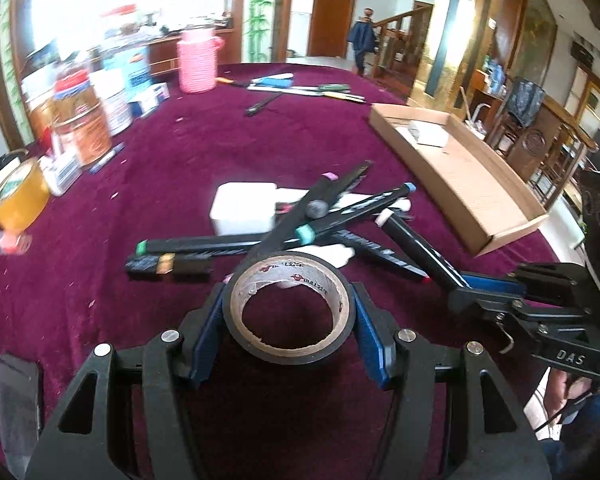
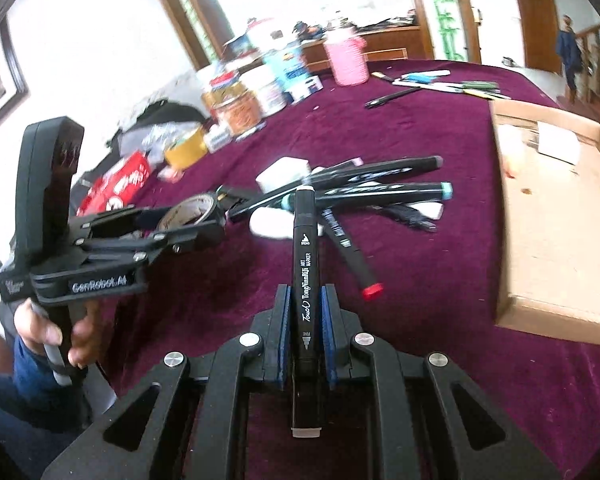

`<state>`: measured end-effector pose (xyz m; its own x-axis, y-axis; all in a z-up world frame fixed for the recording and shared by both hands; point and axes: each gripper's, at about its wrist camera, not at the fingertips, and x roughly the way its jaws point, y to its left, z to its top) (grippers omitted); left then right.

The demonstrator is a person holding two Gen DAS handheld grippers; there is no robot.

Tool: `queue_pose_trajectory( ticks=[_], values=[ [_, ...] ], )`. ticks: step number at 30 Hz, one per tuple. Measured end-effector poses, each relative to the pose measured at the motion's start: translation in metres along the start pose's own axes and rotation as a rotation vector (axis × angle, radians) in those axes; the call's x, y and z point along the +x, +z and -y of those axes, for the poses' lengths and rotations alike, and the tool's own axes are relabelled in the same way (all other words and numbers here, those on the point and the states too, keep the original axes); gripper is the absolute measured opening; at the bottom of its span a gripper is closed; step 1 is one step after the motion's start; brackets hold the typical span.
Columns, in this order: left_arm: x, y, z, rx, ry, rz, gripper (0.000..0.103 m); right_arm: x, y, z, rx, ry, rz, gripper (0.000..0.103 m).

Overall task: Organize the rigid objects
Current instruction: 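Carry the tape roll and black marker together over the cardboard tray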

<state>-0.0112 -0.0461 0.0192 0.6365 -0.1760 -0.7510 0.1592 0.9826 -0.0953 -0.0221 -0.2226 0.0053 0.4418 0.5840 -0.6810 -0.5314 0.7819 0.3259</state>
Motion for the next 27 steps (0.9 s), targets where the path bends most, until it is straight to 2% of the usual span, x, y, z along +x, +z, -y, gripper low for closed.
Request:
queue_pose_trajectory(
  ticks=[13, 20, 27],
  values=[
    [0.007, 0.036, 0.082, 0.129, -0.08, 0.004, 0.058, -0.051, -0.001, 0.054, 0.137, 0.005, 0.14, 0.013],
    [0.022, 0.064, 0.121, 0.164, -0.126, -0.021, 0.058, -0.084, 0.004, 0.094, 0.213, -0.037, 0.203, 0.013],
    [0.046, 0.088, 0.158, 0.198, -0.153, -0.058, 0.058, -0.104, 0.011, 0.131, 0.282, -0.086, 0.228, 0.013]
  ],
)
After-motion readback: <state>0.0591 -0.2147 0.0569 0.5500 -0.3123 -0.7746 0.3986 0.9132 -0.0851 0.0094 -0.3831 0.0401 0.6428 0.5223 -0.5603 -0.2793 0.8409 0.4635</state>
